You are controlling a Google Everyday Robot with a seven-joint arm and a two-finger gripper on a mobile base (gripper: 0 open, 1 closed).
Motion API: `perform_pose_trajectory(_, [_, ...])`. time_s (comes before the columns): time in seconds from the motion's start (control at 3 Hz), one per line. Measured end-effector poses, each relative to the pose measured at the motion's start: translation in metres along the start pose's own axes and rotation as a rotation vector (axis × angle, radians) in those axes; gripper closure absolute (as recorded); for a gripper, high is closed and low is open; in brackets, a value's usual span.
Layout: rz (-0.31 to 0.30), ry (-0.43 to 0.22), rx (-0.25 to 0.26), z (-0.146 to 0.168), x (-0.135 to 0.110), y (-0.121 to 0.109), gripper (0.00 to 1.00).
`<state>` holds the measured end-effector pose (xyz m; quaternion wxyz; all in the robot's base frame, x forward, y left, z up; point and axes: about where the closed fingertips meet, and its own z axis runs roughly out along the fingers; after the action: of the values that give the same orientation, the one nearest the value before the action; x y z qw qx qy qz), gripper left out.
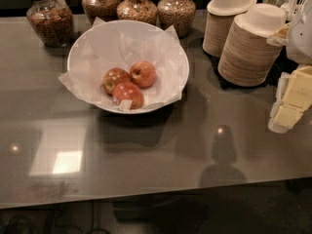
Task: Pick apple from white bowl
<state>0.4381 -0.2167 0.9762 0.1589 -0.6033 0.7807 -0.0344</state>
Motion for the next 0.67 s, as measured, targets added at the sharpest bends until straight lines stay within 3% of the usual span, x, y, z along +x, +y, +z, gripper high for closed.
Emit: perform_pose_trajectory(0.67, [-0.003, -0.014, 0.005, -0.0010, -0.0031, -0.0018, 0.00])
